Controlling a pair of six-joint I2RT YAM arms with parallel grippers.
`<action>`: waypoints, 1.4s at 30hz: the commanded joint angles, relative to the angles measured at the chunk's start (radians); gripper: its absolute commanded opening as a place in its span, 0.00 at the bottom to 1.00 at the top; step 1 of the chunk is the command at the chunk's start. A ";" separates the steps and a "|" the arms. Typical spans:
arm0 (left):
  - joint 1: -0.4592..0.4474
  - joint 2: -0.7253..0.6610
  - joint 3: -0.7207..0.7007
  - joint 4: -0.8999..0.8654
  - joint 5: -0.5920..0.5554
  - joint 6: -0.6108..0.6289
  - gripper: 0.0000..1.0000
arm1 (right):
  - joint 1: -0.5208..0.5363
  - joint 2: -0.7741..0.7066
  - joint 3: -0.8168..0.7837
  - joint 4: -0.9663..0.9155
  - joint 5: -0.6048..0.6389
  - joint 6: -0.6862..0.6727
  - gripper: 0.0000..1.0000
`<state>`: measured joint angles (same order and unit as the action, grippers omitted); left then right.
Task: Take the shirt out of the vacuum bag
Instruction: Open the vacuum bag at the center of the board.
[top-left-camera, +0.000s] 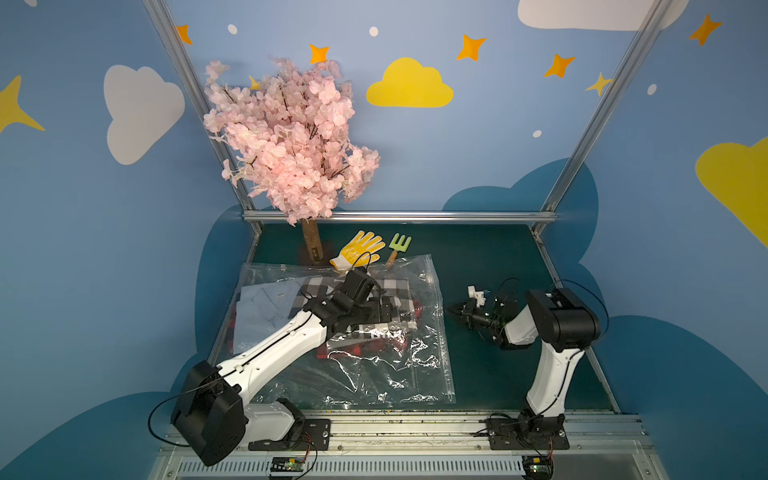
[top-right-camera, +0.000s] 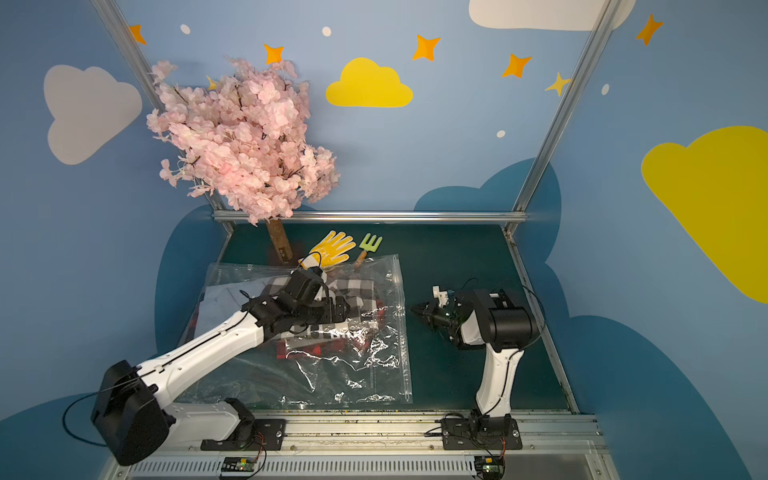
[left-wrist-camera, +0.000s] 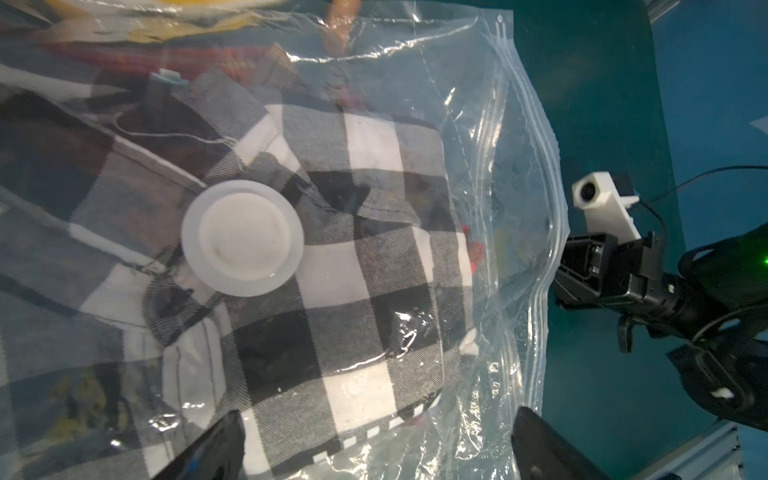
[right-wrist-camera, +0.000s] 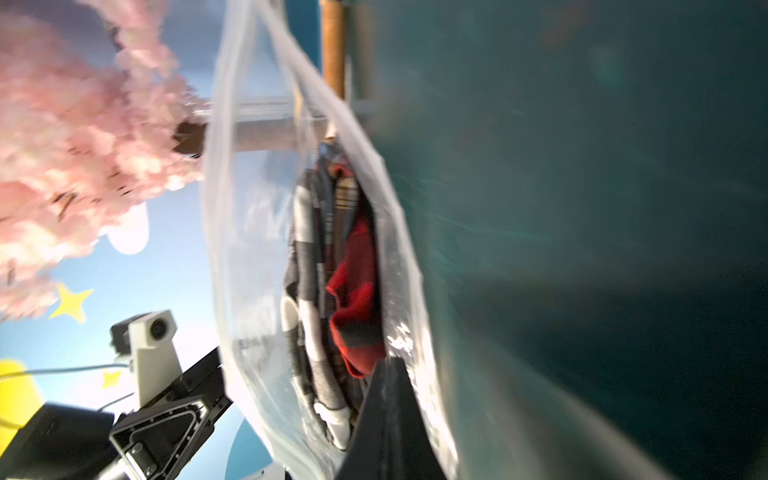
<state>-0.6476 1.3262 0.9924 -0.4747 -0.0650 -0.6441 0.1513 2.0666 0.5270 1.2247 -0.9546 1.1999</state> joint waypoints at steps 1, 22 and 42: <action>-0.032 0.051 0.055 -0.027 0.024 -0.006 1.00 | 0.046 0.097 -0.034 0.183 -0.027 0.125 0.00; -0.138 0.398 0.436 -0.097 0.056 0.027 1.00 | 0.208 -0.023 -0.198 0.174 0.025 0.068 0.00; -0.185 0.640 0.713 -0.268 0.071 0.073 1.00 | 0.477 -0.824 -0.100 -1.118 0.420 -0.471 0.00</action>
<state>-0.8265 1.9419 1.6878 -0.6949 -0.0032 -0.5861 0.6003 1.2770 0.4244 0.2131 -0.5980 0.7963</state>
